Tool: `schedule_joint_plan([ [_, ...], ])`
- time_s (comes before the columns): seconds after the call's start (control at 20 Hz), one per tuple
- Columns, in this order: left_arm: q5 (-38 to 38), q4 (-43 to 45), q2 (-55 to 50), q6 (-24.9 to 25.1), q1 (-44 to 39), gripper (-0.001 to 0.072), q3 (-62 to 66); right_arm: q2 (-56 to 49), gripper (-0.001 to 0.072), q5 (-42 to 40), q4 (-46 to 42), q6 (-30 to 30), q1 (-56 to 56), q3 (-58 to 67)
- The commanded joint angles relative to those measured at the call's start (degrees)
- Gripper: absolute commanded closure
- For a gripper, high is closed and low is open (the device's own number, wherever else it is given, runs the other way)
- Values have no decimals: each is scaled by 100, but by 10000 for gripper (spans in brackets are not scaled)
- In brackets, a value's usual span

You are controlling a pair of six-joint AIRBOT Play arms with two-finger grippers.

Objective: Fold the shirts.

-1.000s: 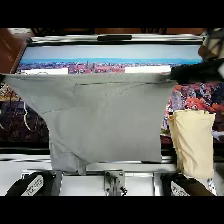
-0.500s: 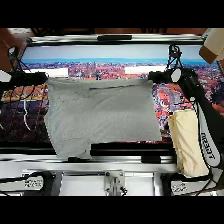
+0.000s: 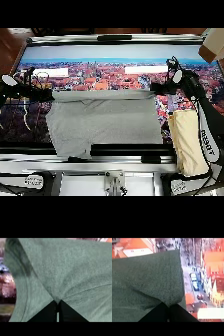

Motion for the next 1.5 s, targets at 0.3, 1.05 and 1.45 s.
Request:
schedule_joint_plan([
  [0.3,-699,94,-59,48,114,665,-717,-302,643,1069,522,234,-68,-4],
  [1.05,-1784,98,2800,-160,1217,70,-3506,1674,244,3226,-275,-837,-535,-1025],
  [1.45,-1248,94,3324,140,1176,111,-5119,2216,243,2990,116,-839,-750,-1746],
])
